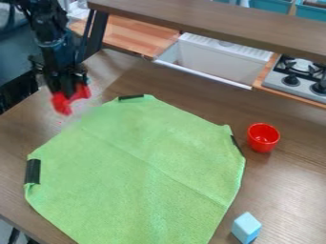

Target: Remove the red figure from the left edge of the cloth

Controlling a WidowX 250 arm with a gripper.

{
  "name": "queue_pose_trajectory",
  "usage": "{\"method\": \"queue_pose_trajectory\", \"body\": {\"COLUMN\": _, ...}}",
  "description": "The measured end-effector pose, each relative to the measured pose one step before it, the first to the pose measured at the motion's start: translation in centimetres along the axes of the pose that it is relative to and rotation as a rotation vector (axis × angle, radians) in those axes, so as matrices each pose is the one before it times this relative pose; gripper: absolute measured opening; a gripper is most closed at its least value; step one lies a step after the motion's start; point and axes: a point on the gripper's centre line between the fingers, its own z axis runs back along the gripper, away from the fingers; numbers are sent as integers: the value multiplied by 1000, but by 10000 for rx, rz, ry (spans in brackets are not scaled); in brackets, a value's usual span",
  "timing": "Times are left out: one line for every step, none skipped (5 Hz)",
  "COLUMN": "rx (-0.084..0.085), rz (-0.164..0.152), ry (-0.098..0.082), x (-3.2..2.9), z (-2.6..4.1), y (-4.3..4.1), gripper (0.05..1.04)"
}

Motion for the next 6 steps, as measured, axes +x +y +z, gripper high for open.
{"method": "queue_pose_trajectory", "body": {"rx": 161, "rz": 432, "ry": -86, "x": 1885, "z": -970, "y": 713, "gripper": 253}}
{"method": "queue_pose_trajectory", "body": {"rx": 203, "rz": 194, "ry": -75, "x": 1320, "z": -923, "y": 112, "gripper": 253}}
{"method": "queue_pose_trajectory", "body": {"rx": 157, "rz": -103, "ry": 229, "x": -98, "z": -1255, "y": -372, "gripper": 253}}
{"method": "queue_pose_trajectory", "body": {"rx": 281, "rz": -208, "ry": -42, "x": 141, "z": -495, "y": -133, "gripper": 271}}
{"method": "queue_pose_trajectory", "body": {"rx": 75, "rz": 1, "ry": 70, "x": -126, "z": -180, "y": 96, "gripper": 397}}
{"method": "queue_pose_trajectory", "body": {"rx": -280, "rz": -10, "ry": 120, "x": -392, "z": -148, "y": -507, "gripper": 698}}
